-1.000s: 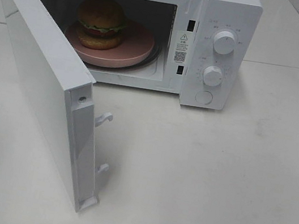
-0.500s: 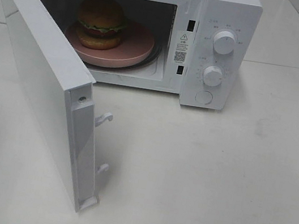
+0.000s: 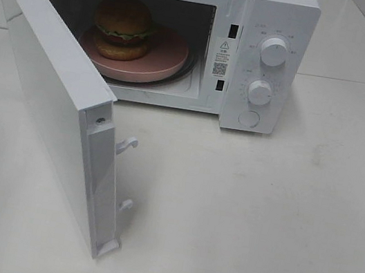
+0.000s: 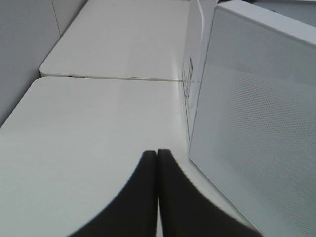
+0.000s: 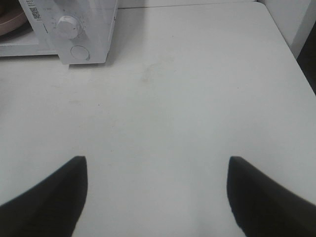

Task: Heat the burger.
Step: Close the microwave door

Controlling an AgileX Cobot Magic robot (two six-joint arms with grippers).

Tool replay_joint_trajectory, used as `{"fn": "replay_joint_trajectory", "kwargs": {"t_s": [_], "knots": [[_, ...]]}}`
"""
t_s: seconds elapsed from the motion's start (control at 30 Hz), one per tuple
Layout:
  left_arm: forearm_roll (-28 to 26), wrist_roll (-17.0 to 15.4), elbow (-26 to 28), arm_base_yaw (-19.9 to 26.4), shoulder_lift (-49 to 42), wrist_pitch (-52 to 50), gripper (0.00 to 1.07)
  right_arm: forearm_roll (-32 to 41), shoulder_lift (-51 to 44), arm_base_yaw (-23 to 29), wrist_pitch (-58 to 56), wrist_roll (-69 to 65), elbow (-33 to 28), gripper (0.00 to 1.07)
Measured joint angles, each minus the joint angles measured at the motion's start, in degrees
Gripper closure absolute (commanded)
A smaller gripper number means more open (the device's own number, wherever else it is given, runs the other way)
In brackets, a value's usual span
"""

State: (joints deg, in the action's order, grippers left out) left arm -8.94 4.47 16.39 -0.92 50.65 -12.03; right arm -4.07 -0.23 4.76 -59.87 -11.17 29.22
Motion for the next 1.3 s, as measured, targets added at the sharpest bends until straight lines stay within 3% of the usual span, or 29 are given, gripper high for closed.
{"fn": "replay_joint_trajectory", "kwargs": {"t_s": [0.07, 0.13, 0.17, 0.27, 0.33, 0.37, 0.43, 0.6, 0.83, 0.97, 1.3], "knots": [[4.41, -1.20, -2.12, 0.00, 4.98, -9.57, 1.07, 0.00, 0.00, 0.00, 0.00, 0.00, 0.00, 0.32], [5.90, -1.83, -2.41, 0.00, 6.36, -11.75, 1.07, 0.00, 0.00, 0.00, 0.00, 0.00, 0.00, 0.32], [9.97, -3.67, -2.75, 0.00, 8.94, -15.07, 1.07, 0.00, 0.00, 0.00, 0.00, 0.00, 0.00, 0.32], [12.03, -4.47, -2.81, 0.00, 10.43, -16.84, 1.07, 0.00, 0.00, 0.00, 0.00, 0.00, 0.00, 0.32], [17.30, -7.33, -2.81, 0.00, 14.95, -22.12, 1.07, 0.00, 0.00, 0.00, 0.00, 0.00, 0.00, 0.32], [17.30, -7.33, -2.81, 0.00, 14.95, -22.12, 1.07, 0.00, 0.00, 0.00, 0.00, 0.00, 0.00, 0.32], [21.49, -11.00, -2.75, 0.00, 21.31, -28.99, 1.07, 0.00, 0.00, 0.00, 0.00, 0.00, 0.00, 0.32], [25.15, -13.29, -2.69, -0.06, 28.02, -36.73, 1.07, 0.00, 0.00, 0.00, 0.00, 0.00, 0.00, 0.32], [25.04, -13.24, -1.43, -5.27, 33.69, -39.82, 1.07, 0.00, 0.00, 0.00, 0.00, 0.00, 0.00, 0.32], [19.77, -12.32, 0.74, -11.17, 37.41, -41.14, 1.07, 0.00, 0.00, 0.00, 0.00, 0.00, 0.00, 0.32], [12.20, -12.09, 4.18, -18.22, 41.54, -40.91, 1.07, 0.06, 0.00, 0.00, 0.00, 0.00, 0.00, 0.32]]}}
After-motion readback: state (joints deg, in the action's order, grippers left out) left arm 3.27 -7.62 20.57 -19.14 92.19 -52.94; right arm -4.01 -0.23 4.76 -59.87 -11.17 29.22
